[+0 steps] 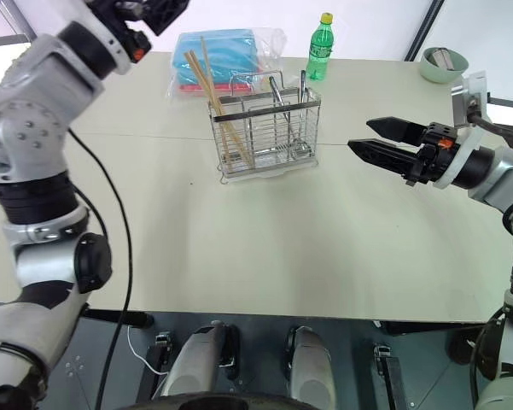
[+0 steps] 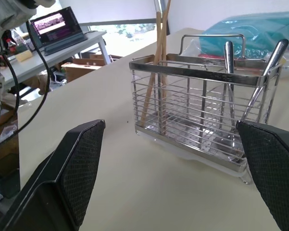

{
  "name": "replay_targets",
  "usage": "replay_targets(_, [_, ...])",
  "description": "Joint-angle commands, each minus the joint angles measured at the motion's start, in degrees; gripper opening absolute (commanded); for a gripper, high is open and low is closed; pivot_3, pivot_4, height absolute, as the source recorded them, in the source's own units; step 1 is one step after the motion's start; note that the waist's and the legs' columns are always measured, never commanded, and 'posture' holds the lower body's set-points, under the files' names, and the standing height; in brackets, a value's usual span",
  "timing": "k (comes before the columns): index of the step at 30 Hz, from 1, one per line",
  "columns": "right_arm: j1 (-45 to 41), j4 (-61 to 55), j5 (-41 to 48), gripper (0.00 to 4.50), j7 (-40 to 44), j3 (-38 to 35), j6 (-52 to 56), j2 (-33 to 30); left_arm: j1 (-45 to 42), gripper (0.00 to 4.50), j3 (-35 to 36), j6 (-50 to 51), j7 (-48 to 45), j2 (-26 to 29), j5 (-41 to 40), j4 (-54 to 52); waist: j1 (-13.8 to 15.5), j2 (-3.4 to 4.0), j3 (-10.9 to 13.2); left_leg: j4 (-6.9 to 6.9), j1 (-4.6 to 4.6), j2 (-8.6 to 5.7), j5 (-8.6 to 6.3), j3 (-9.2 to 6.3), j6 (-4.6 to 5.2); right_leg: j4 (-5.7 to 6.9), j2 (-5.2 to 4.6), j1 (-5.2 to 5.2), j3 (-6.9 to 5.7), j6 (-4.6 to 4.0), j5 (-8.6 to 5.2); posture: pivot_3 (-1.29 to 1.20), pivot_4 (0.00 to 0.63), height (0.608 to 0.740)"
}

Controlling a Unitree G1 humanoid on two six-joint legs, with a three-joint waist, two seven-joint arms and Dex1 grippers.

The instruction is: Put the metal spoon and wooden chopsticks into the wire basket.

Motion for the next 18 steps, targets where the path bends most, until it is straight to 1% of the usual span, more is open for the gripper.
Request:
replay_targets(1, [0.0, 0.6, -2.5, 4.5, 4.4, -0.3, -2.8, -3.6, 5.6, 4.42, -0.1, 5.2, -11.6, 13.4, -2.5, -6.8, -0.3, 0.05, 0.0, -0.02, 0.0, 0.0, 0.0, 0.0, 0.0, -0.01, 0.0, 0.0, 0.0, 0.0, 0.0, 0.0, 0.15, 0.707])
replay_targets(3, [0.6, 2.6, -4.7, 4.5, 7.2, 0.3, -4.5, -5.5, 13.0, 4.42, -0.7, 5.1, -21.9, 24.3, -2.5, -9.3, -1.1, 0.16, 0.0, -0.07, 0.0, 0.01, 0.0, 0.08, -0.02, -0.01, 0.0, -0.07, 0.05, 0.0, -0.01, 0.0, 0.15, 0.707])
replay_targets(4, [0.5, 3.8, -5.6, 4.5, 8.2, 0.7, -5.4, -6.2, 16.6, 4.42, -0.6, 4.5, -26.3, 28.8, -2.4, -9.7, -1.4, 0.16, 0.0, -0.09, 0.0, 0.01, -0.01, 0.1, -0.03, -0.03, 0.01, -0.1, 0.05, -0.01, -0.02, 0.0, 0.15, 0.707])
replay_targets(5, [0.2, 5.2, -6.8, 4.5, 9.3, 1.3, -6.5, -6.7, 20.7, 4.42, -0.1, 1.9, -30.5, 32.8, -1.3, -9.5, -1.5, 0.16, 0.0, -0.09, -0.01, 0.01, -0.01, 0.1, -0.04, -0.03, 0.02, -0.1, 0.06, -0.01, -0.03, 0.0, 0.15, 0.707])
replay_targets(7, [-0.8, 7.7, -8.8, 4.5, 11.0, 2.6, -8.2, -7.4, 27.2, 4.42, 1.2, -2.5, -36.6, 38.2, 0.7, -7.8, -1.3, 0.17, 0.0, -0.09, 0.0, 0.05, -0.02, 0.1, -0.07, -0.05, 0.02, -0.09, 0.05, -0.02, -0.03, 0.0, 0.15, 0.707])
replay_targets(9, [-1.4, 9.6, -11.4, 4.5, 12.6, 4.3, -10.6, -7.8, 31.1, 4.42, 3.0, -4.3, -40.8, 41.1, 1.0, -5.7, -1.2, 0.19, 0.0, -0.08, -0.01, 0.08, -0.1, 0.02, -0.16, -0.13, 0.0, -0.09, 0.04, -0.22, -0.14, 0.0, 0.15, 0.707])
replay_targets(12, [-2.5, 11.6, -13.7, 4.5, 14.2, 5.8, -12.8, -7.4, 35.6, 4.42, 5.5, -6.9, -46.2, 44.0, 1.2, -4.0, -1.4, 0.23, 0.0, -0.1, -0.02, 0.07, -0.27, 0.02, -0.04, -0.13, -0.08, -0.18, 0.04, -0.25, -0.15, 0.0, 0.15, 0.707])
replay_targets(15, [-3.8, 12.6, -14.2, 4.5, 15.2, 6.4, -13.0, -6.8, 37.3, 4.42, 6.4, -8.0, -47.7, 44.6, 1.5, -3.8, -1.4, 0.36, 0.1, -0.15, -0.12, 0.04, -0.13, 0.09, -0.25, -0.1, -0.13, -0.31, 0.04, -0.25, -0.15, 0.0, 0.15, 0.707])
replay_targets(18, [-4.3, 13.3, -15.3, 4.5, 16.0, 7.1, -13.6, -6.7, 38.4, 4.42, 7.0, -8.4, -48.4, 44.3, 1.2, -5.0, -1.5, 0.39, 0.1, -0.17, -0.13, 0.05, -0.04, 0.16, -0.11, -0.06, -0.13, -0.34, 0.06, -0.23, -0.14, 0.0, 0.15, 0.707])
